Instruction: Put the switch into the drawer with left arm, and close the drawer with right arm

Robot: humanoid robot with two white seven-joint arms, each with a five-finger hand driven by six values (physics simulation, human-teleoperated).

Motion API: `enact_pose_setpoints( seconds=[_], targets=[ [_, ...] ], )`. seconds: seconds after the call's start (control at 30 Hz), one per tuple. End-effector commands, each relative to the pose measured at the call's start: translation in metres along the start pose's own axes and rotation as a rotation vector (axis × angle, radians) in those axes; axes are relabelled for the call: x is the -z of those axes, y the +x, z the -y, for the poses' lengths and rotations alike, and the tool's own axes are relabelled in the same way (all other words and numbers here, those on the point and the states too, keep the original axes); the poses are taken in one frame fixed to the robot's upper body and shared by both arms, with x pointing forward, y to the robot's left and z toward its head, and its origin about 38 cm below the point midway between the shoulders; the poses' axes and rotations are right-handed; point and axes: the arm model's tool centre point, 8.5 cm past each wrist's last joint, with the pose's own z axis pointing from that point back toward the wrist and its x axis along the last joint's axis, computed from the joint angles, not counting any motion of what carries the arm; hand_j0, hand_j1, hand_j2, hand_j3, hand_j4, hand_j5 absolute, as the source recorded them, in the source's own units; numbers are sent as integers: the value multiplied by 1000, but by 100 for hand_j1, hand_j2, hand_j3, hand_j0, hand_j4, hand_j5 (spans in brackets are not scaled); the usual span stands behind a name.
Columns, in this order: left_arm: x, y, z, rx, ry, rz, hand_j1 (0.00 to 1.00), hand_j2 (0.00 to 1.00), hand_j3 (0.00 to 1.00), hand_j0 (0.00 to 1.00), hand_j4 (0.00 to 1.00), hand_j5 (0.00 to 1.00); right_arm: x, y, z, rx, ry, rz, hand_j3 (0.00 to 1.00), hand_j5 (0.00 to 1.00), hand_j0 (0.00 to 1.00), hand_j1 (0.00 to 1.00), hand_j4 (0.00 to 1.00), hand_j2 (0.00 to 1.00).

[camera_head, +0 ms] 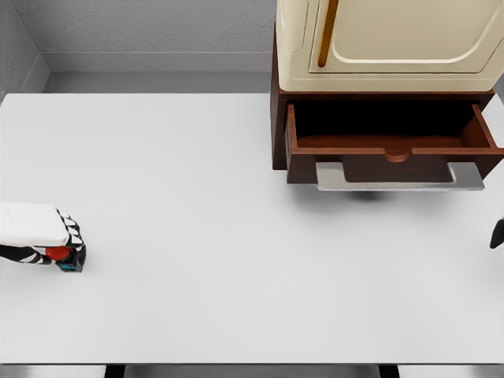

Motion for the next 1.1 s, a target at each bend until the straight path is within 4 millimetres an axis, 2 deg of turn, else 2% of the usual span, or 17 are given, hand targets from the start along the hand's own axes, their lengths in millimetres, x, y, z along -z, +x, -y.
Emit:
enact_pose_setpoints(
  seconds=[0.0,0.17,0.37,0.5,0.63,0.8,0.87,1.07],
  targets=[
    [0,0,0,-4,3,0,54,54,54,54,54,54,2,0,0,5,11,5,40,40,40,40,40,40],
    [1,6,-3,7,7,16,37,37,37,37,37,37,2,0,0,5,11,5,42,42,42,42,42,42],
    [3,13,-19,28,49,46,35,35,35,35,35,35,3,1,-1,6,12,7,42,42,42,42,42,42],
    [16,19,-46,62,113,92,35,35,35,35,35,35,3,1,-2,9,15,8,42,42,42,42,42,42],
    [15,22,-65,55,174,126,35,35,35,35,35,35,3,1,-2,8,14,9,41,41,41,41,41,41],
    [29,34,-98,84,252,207,36,36,36,36,36,36,3,1,-1,7,15,9,41,41,41,41,41,41],
    [42,45,-114,106,284,259,36,36,36,36,36,36,3,1,-1,7,15,9,42,42,42,42,42,42],
    [57,70,-164,193,370,357,36,36,36,36,36,36,3,1,-1,6,14,9,42,42,42,42,42,42]
  ],
)
